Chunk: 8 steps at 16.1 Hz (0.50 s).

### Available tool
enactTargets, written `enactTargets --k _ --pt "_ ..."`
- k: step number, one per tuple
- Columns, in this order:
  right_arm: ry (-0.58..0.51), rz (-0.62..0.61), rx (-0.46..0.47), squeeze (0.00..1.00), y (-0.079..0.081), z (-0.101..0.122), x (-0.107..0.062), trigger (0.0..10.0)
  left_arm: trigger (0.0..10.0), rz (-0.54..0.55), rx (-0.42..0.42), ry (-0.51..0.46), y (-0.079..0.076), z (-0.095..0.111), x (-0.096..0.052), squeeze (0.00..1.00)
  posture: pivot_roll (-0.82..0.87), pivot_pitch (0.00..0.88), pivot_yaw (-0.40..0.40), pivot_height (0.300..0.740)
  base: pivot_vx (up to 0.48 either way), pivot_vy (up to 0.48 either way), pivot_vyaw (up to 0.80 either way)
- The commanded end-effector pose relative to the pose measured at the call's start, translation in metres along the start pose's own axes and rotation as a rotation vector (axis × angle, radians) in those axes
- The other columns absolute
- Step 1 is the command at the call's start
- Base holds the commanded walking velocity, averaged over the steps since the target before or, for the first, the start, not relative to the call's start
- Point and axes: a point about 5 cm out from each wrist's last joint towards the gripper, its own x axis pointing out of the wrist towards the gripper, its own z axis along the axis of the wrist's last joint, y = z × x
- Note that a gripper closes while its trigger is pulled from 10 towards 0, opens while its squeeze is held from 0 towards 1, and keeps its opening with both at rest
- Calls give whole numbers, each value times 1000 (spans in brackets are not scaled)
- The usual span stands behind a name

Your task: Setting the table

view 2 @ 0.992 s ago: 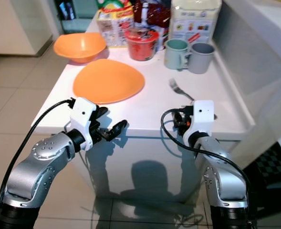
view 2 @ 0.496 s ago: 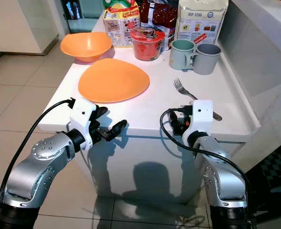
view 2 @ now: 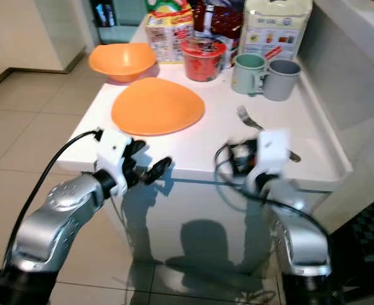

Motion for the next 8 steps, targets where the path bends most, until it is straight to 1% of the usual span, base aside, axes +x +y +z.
enactTargets --k 1,2,3,4,5,6,7,8 --pt "-128 -35 -16 0 -4 28 -1 10000 10000 -5 14 -2 -2 1 3 0 9 0 21 740 0 0 0" --pt "-175 -36 -23 0 -5 41 0 10000 10000 -6 14 -2 -2 1 3 0 8 0 20 740 0 0 0" --pt "-203 -37 -52 0 -8 44 1 10000 10000 -11 15 -4 -3 1 5 0 3 0 20 740 0 0 0" --pt "-171 -53 -59 0 -10 33 1 10000 10000 -13 15 -6 -4 1 6 0 5 0 19 740 0 0 0" --pt "-150 -64 -59 0 -12 27 2 10000 10000 -14 16 -7 -4 1 6 0 6 0 19 740 0 0 0" --pt "-117 -66 -66 0 -10 16 1 10000 10000 -13 18 -10 -3 1 7 0 5 0 24 740 0 0 0" --pt "-97 -76 -47 0 -9 10 0 10000 10000 -13 20 -11 -2 1 7 0 6 0 23 740 0 0 0" --pt "-95 -82 -29 0 -8 10 1 10000 10000 -14 22 -11 -2 2 8 0 9 0 25 740 0 0 0"
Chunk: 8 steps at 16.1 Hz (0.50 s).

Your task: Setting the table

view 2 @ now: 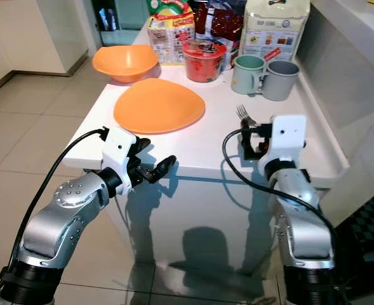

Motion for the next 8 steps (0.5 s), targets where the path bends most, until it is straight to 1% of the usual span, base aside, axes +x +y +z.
enactTargets --k 1,6,8 --pt "-28 -10 6 0 0 5 2 10000 10000 0 24 -11 1 4 2 0 11 0 26 740 0 0 0" --pt "-51 -54 -1 0 -5 4 5 10000 10000 3 27 -15 2 5 1 0 16 0 25 740 0 0 0" --pt "-23 -74 2 0 -7 -2 5 10000 10000 1 29 -15 2 6 2 0 17 5 22 740 0 0 0"
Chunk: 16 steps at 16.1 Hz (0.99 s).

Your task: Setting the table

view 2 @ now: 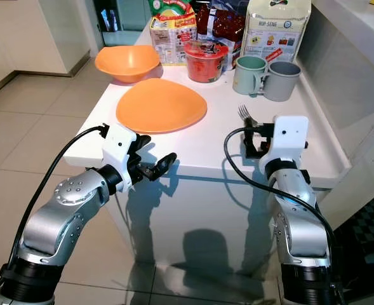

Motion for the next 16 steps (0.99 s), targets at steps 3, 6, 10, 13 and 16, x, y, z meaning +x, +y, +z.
enactTargets --k 3,6,10,13,16 --pt "36 -30 11 0 -5 -4 7 10000 10000 -14 29 -1 0 3 2 0 16 11 25 740 0 0 0" --pt "37 -49 19 0 -6 -6 10 10000 10000 -9 22 -10 -2 5 2 0 19 4 29 740 0 0 0" --pt "90 -65 106 0 -2 -16 10 10000 10000 -8 25 -4 -1 4 -1 0 27 8 35 740 0 0 0" --pt "88 -84 127 0 -3 -15 12 10000 10000 -7 30 1 1 4 -3 0 31 11 38 740 0 0 0" --pt "80 -108 130 0 -7 -15 13 10000 10000 -2 32 4 2 3 -4 0 34 11 38 740 0 0 0"
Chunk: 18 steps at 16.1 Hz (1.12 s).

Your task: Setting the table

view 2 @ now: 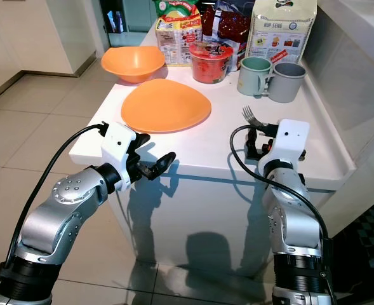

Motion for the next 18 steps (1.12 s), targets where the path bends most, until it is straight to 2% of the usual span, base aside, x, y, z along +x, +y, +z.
enactTargets --k 1,6,10,12,14,18 --pt "-14 -20 17 0 -2 3 1 10000 10000 1 8 2 0 1 -3 0 34 12 38 740 0 0 0" --pt "25 -100 78 0 -14 -4 6 10000 10000 -2 12 12 0 -1 -6 0 41 10 44 740 0 0 0" --pt "60 -130 90 0 -21 -13 9 10000 10000 -6 13 17 0 -1 -7 0 41 21 50 740 0 0 0" --pt "97 -131 100 0 -20 -21 12 10000 10000 -10 13 20 -1 -1 -7 0 40 25 53 740 0 0 0" --pt "199 -128 130 0 -18 -39 15 10000 10000 -16 16 21 -1 0 -7 0 44 33 55 740 0 0 0" --pt "291 -69 118 0 -7 -56 7 10000 10000 -11 22 21 1 1 -8 0 50 37 50 740 0 0 0"
